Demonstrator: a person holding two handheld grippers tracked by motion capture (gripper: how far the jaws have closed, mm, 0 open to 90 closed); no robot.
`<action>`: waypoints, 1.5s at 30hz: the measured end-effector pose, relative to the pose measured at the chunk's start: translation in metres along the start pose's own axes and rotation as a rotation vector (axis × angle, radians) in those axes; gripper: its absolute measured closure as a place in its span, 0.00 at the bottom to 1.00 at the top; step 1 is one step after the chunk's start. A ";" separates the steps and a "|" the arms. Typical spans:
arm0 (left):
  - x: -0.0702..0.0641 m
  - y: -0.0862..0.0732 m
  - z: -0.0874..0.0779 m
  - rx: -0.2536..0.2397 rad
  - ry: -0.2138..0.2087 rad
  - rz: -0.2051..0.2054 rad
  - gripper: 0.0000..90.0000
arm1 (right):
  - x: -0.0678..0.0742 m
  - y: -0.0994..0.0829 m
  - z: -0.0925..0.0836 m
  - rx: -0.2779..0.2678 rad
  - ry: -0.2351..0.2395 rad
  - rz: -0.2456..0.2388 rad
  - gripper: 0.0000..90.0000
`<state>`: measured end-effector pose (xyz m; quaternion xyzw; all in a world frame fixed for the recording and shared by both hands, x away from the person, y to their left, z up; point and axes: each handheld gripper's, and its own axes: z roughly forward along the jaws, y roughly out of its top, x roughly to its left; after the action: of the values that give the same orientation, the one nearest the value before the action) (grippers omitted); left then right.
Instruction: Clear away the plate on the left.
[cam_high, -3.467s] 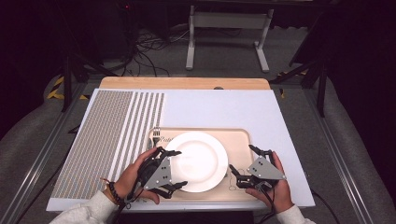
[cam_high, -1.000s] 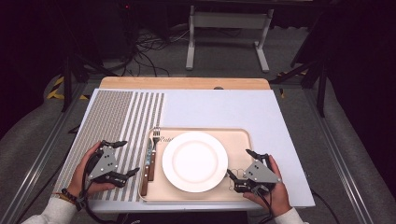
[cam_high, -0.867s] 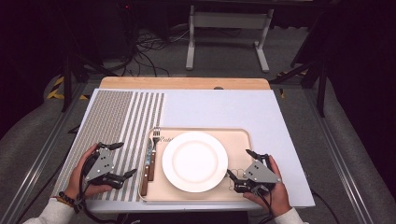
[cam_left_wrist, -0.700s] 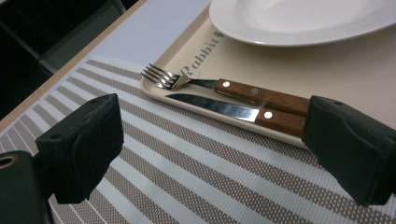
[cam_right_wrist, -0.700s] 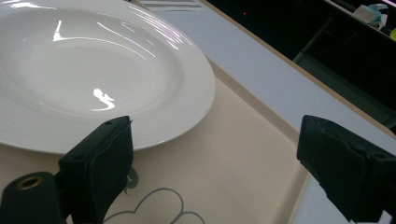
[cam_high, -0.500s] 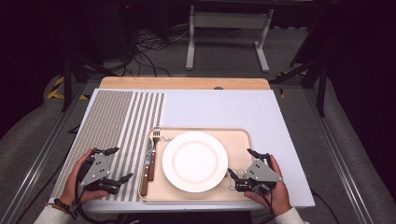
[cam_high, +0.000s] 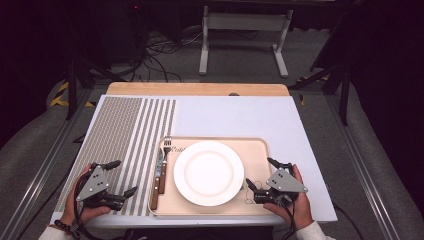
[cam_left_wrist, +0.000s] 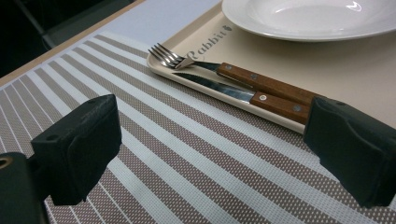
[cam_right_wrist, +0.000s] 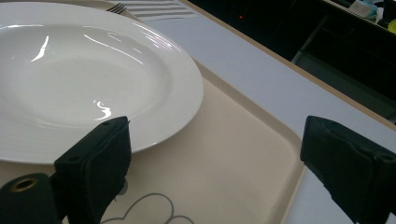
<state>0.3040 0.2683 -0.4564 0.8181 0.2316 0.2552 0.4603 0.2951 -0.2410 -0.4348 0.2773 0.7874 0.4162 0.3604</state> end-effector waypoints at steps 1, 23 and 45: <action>0.000 0.000 0.000 0.003 0.006 -0.006 0.06 | 0.000 0.000 0.000 -0.005 0.003 0.002 0.11; -0.001 0.004 0.003 -0.013 -0.001 0.032 0.06 | 0.005 0.004 -0.004 0.001 -0.018 0.005 0.11; 0.006 0.004 0.012 0.011 0.010 0.006 0.06 | -0.005 -0.003 -0.001 0.012 -0.017 0.071 0.11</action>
<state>0.3170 0.2624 -0.4567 0.8200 0.2330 0.2595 0.4539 0.2965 -0.2468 -0.4356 0.3107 0.7765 0.4217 0.3503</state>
